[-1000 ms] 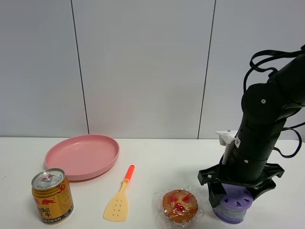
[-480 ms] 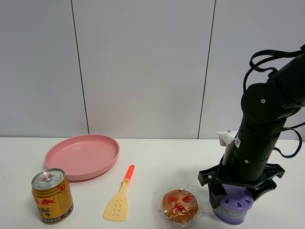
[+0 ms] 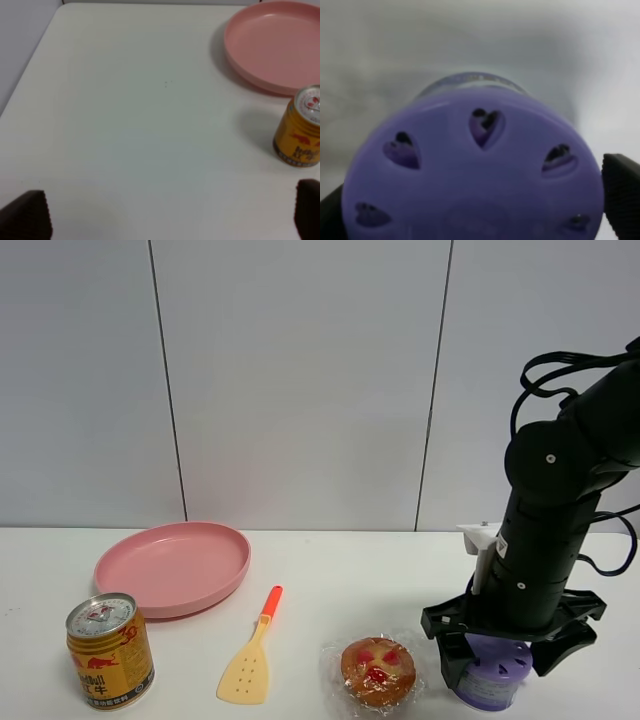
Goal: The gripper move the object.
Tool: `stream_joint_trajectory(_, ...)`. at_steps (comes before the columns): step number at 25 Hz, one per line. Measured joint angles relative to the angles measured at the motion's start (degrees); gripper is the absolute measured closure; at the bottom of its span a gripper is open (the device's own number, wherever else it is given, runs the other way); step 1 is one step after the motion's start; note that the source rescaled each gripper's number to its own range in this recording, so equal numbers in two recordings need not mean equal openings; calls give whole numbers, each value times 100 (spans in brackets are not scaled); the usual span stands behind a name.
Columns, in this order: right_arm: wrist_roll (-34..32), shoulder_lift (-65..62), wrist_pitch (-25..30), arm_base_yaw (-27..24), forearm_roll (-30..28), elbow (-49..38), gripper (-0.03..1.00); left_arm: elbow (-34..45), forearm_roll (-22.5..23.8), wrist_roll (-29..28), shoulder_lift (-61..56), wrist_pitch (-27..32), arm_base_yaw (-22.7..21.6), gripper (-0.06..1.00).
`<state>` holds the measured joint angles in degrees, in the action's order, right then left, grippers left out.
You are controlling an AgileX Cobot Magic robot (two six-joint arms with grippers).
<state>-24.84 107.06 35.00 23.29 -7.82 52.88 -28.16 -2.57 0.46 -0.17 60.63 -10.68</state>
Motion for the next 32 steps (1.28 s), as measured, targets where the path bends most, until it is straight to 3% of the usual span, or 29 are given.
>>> stream_joint_trajectory(10,0,-230,-11,0,0,0,-3,0,0,0,0,0,0,-6)
stream_joint_trajectory(32,5,-3190,657,0,409,-1,-3,0,0,0,0,0,0,-6)
